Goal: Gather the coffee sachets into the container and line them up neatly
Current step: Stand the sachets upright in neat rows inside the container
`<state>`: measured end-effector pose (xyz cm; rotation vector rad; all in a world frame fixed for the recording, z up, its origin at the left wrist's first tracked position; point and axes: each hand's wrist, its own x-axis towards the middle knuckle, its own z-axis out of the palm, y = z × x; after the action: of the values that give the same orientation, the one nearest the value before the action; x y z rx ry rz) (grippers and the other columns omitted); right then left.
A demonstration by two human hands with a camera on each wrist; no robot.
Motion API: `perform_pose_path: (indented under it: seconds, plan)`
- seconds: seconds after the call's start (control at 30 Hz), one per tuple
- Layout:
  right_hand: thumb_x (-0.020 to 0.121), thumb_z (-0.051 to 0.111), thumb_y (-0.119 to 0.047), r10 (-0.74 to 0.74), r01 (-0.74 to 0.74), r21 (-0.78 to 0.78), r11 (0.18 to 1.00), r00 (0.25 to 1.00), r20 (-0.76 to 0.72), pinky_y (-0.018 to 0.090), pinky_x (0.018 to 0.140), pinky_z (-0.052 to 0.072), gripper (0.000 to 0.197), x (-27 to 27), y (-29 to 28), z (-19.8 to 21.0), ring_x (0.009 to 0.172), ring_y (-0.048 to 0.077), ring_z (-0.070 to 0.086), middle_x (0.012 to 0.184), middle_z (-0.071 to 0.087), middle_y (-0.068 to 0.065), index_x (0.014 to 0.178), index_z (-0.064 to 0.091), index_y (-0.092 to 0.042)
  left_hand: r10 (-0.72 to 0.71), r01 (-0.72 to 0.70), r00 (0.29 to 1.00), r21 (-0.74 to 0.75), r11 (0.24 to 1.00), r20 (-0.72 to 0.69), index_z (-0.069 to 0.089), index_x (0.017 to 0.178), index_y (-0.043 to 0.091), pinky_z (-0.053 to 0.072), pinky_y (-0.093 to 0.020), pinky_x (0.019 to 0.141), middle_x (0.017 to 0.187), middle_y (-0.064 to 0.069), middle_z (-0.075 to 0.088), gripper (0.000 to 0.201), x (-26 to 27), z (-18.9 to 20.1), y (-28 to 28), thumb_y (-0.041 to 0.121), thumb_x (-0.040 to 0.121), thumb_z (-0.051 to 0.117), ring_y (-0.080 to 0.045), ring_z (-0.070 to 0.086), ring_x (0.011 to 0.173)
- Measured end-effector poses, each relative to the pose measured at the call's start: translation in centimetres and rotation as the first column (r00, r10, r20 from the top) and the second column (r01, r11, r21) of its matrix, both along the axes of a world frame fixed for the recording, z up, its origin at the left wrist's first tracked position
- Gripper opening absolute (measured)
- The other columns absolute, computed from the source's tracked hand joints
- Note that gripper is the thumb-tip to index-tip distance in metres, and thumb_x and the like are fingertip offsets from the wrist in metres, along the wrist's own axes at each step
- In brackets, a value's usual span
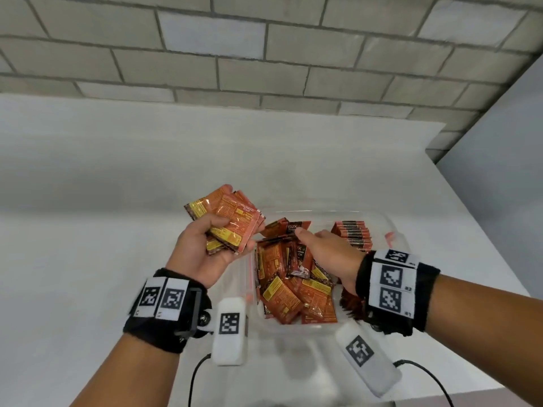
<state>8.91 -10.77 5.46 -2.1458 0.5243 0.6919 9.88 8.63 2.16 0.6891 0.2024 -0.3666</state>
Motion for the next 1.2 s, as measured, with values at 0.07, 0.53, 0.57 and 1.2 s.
perform_pose_path:
  seconds: [0.07,0.53,0.57,1.2]
  plan:
    - [0.097,0.031,-0.056,-0.035,0.035,-0.035,0.999,0.999,-0.012,0.03,0.089,0.032,0.073,0.5,0.2,-0.2,0.128,0.028,0.042,0.142,0.042,0.013,0.145,0.028,-0.001,-0.004,0.005,1.0,0.019,1.0,-0.028,0.061,0.113,0.022,0.056,-0.032,0.063,0.104,-0.016,0.071,0.043,0.0,-0.4,-0.4,0.004,0.079,0.043,-0.039,0.068,0.093]
    - [0.09,0.05,-0.056,0.048,-0.045,0.017,0.999,0.977,-0.209,0.038,0.108,0.037,0.066,0.1,1.2,-1.4,0.126,0.026,0.048,0.142,0.048,0.007,0.139,0.044,-0.013,0.022,-0.023,0.995,-0.01,1.0,-0.099,0.056,0.115,0.008,0.054,-0.053,0.081,0.114,-0.026,0.065,0.043,-0.4,-0.8,-0.9,0.002,0.073,0.05,-0.046,0.063,0.104]
    - [0.091,0.05,-0.054,0.052,-0.045,0.033,0.998,0.974,-0.219,0.037,0.108,0.035,0.066,-0.1,1.4,-1.3,0.13,0.026,0.044,0.145,0.044,0.006,0.142,0.04,-0.013,0.022,-0.024,0.995,-0.013,1.0,-0.096,0.057,0.116,0.01,0.053,-0.054,0.081,0.115,-0.025,0.065,0.045,-0.3,-0.8,-0.9,0.002,0.072,0.051,-0.046,0.062,0.105]
    - [0.092,0.054,-0.018,-0.029,0.041,0.051,0.998,0.976,-0.215,0.028,0.078,0.042,0.035,0.3,-0.2,-1.1,0.096,0.02,0.053,0.116,0.057,0.009,0.125,0.048,-0.008,0.008,-0.012,0.995,-0.044,0.999,-0.102,0.056,0.118,0.012,0.051,-0.057,0.084,0.12,-0.026,0.062,0.04,-0.2,-1.1,-0.8,0.001,0.081,0.045,-0.046,0.061,0.106]
